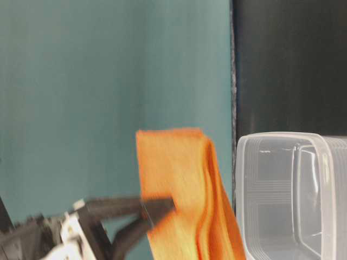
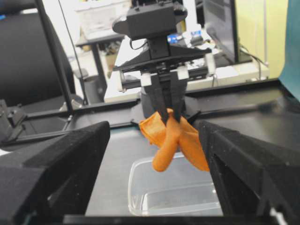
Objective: Place the orange towel into the container with the left arm.
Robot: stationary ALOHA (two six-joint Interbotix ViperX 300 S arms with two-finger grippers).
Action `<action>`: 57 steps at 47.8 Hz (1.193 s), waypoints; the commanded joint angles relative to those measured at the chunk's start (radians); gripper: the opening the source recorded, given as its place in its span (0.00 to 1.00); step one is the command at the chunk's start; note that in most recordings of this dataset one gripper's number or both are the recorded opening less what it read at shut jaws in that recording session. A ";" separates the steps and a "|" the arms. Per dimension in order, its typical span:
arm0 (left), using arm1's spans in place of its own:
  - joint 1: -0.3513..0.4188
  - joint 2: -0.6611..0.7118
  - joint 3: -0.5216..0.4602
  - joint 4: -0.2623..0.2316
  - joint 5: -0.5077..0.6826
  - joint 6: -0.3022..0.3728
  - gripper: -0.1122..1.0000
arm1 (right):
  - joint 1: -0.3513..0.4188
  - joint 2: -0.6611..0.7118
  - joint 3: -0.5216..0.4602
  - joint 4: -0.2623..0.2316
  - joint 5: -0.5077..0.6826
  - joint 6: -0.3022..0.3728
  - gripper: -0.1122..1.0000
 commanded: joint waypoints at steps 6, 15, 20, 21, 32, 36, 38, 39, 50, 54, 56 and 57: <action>-0.002 -0.048 0.060 0.003 -0.072 0.000 0.16 | 0.000 0.006 -0.008 0.005 -0.011 0.002 0.77; 0.003 -0.009 0.049 0.003 -0.075 0.000 0.16 | -0.002 0.006 -0.008 0.003 -0.012 0.003 0.77; 0.002 0.009 0.046 0.003 -0.078 -0.002 0.16 | 0.000 0.006 -0.008 0.003 -0.012 0.003 0.77; 0.000 0.012 0.048 0.003 -0.078 -0.002 0.16 | 0.000 0.006 -0.008 0.003 -0.012 0.003 0.77; 0.000 0.034 0.049 0.003 -0.110 0.000 0.16 | 0.000 0.006 -0.008 0.003 -0.012 0.003 0.77; 0.005 0.037 0.052 0.005 -0.117 0.000 0.16 | -0.002 0.006 -0.008 0.003 -0.012 0.003 0.77; 0.005 0.038 0.055 0.003 -0.121 0.002 0.16 | -0.002 0.006 -0.008 0.003 -0.014 0.003 0.77; 0.005 0.037 0.057 0.003 -0.124 0.002 0.16 | -0.002 0.006 -0.008 0.003 -0.012 0.003 0.77; 0.006 0.037 0.072 0.003 -0.146 0.009 0.16 | -0.002 0.006 -0.008 0.003 -0.012 0.003 0.77; 0.005 0.035 0.074 0.003 -0.143 -0.003 0.18 | 0.000 0.006 -0.008 0.003 -0.014 0.003 0.77; -0.002 0.034 0.071 0.005 -0.135 0.000 0.25 | 0.000 0.006 -0.008 0.003 -0.017 0.003 0.77; -0.005 0.034 0.069 0.003 -0.132 0.002 0.30 | -0.002 0.006 -0.008 0.003 -0.017 0.003 0.77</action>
